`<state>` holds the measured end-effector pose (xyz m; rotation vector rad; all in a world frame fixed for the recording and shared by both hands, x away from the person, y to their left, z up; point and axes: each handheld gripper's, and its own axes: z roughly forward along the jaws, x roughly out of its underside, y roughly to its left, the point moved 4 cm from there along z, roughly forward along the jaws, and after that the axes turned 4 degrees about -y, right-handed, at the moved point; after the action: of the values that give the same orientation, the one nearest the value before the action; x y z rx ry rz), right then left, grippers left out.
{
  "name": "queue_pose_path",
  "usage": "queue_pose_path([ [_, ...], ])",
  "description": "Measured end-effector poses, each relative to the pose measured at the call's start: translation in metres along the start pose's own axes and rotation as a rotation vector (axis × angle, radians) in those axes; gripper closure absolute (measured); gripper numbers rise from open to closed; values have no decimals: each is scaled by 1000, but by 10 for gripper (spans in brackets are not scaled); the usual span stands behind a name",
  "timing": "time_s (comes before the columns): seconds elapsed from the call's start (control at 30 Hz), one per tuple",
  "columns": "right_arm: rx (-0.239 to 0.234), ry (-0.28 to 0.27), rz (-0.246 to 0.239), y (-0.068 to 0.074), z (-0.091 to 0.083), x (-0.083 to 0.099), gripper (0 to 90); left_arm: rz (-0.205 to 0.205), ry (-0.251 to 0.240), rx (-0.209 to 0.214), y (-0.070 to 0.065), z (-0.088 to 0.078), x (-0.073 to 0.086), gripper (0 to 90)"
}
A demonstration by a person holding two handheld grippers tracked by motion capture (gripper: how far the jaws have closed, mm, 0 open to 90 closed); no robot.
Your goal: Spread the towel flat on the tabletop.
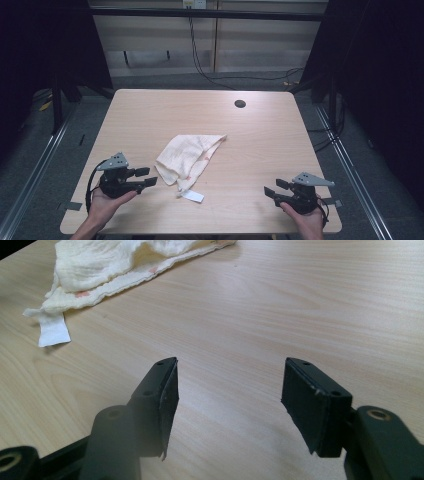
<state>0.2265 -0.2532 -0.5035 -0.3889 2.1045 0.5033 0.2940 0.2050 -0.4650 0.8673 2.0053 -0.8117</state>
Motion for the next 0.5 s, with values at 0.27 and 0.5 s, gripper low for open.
queue_pose_path([
  [0.27, 10, 3, -2, -1, -1, -1, 395, 16, 16, 62, 1, 13, -22, 529],
  [0.5, 5, 5, -1, -1, -1, 0, 391, 43, 10, 53, 4, 27, -41, 548],
])
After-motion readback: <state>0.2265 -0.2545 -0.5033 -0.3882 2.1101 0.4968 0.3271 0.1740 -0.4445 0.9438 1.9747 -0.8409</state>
